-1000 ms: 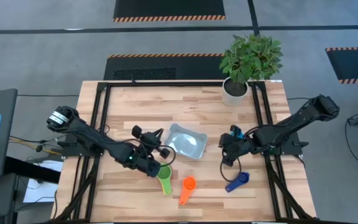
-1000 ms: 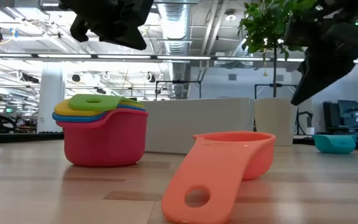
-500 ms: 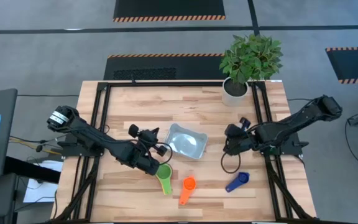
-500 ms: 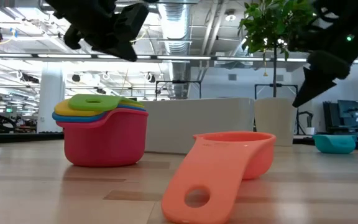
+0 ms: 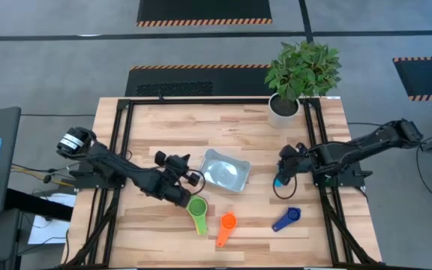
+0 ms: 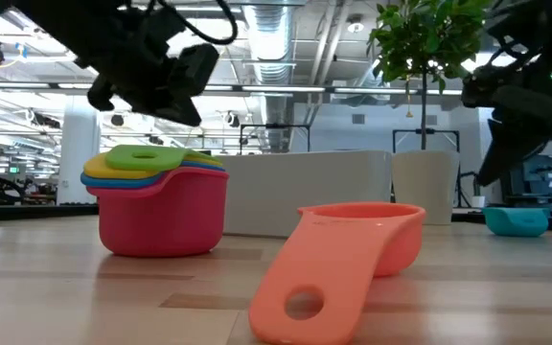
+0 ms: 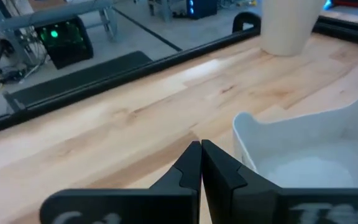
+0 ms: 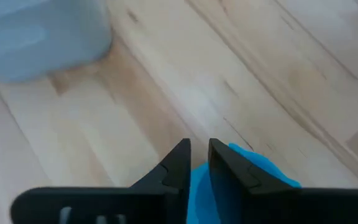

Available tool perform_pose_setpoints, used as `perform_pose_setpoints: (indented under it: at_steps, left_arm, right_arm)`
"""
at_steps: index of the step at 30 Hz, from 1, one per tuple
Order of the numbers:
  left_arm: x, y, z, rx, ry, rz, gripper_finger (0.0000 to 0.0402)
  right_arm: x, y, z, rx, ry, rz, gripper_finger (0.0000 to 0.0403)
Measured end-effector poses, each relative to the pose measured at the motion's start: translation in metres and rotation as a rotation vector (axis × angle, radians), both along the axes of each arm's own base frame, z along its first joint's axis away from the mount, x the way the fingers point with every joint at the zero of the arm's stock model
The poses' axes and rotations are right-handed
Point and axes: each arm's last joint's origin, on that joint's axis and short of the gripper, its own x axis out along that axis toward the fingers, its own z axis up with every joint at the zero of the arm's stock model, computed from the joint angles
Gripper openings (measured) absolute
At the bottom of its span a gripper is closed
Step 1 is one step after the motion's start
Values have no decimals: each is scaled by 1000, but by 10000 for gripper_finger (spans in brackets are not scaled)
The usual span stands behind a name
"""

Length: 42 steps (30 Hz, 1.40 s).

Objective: Nest measuring cups in basket
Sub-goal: Stack the light blue measuring cup on top of the green measuring cup

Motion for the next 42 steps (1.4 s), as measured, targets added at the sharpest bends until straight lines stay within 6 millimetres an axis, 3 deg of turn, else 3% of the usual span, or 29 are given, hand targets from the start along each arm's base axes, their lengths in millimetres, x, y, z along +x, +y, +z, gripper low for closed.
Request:
perform_pose_setpoints:
  at_steps: [6, 10, 15, 28, 34, 38, 42]
  left_arm:
    - [7, 14, -4, -69, 85, -28, 0]
    - [10, 22, -6, -146, 112, -32, 0]
    - [12, 26, -9, -245, 136, -50, 0]
    - [11, 27, -9, -238, 156, -56, 0]
    - [11, 27, -9, -230, 159, -56, 0]
    - [10, 28, -9, -196, 190, -59, 0]
    - [6, 29, -10, -163, 257, -70, 0]
  right_arm:
    - [-16, -13, -7, -8, 173, -123, 143]
    - [-19, -20, -7, -41, 157, -263, 184]
    - [-17, -20, -10, 48, 194, -270, 195]
    - [-10, -10, -26, 63, 312, -265, 101]
    - [-5, -5, -27, 38, 300, -158, 25]
    - [1, 4, -12, 25, 246, -42, 17]
    - [16, 19, 23, 18, 126, 81, 16]
